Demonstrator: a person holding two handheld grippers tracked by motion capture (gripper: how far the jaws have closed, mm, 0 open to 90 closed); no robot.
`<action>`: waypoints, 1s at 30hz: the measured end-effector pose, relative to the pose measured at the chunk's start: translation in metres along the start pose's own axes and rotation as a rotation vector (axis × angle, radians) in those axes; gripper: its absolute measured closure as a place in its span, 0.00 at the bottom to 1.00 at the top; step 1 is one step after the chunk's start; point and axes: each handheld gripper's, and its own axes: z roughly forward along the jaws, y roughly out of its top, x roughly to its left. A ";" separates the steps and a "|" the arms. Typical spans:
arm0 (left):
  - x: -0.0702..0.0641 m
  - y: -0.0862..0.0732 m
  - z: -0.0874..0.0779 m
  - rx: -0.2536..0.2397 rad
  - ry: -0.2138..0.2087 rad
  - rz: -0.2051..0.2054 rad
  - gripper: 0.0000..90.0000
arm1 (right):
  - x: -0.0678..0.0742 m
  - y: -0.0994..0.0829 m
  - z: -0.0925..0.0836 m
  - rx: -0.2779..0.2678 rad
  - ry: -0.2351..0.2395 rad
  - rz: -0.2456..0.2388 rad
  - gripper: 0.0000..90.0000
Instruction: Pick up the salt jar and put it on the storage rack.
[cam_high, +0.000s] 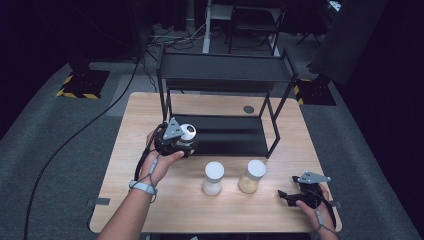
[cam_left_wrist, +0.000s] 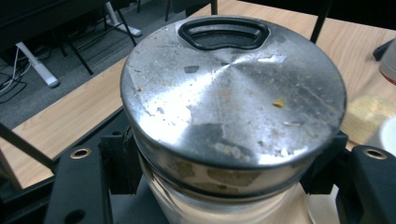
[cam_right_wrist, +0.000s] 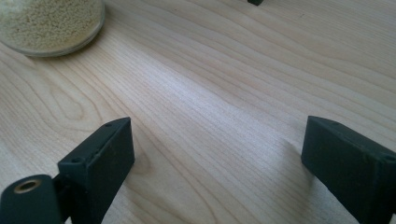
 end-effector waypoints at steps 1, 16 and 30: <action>0.001 0.002 0.003 0.000 -0.001 0.001 0.33 | 0.000 0.000 0.000 0.000 0.000 0.000 0.10; 0.021 0.007 0.044 0.030 0.003 -0.002 0.33 | 0.000 0.000 0.000 0.000 0.001 -0.002 0.10; 0.031 -0.004 0.081 0.074 0.012 -0.038 0.33 | 0.000 0.000 0.000 0.001 0.001 -0.002 0.10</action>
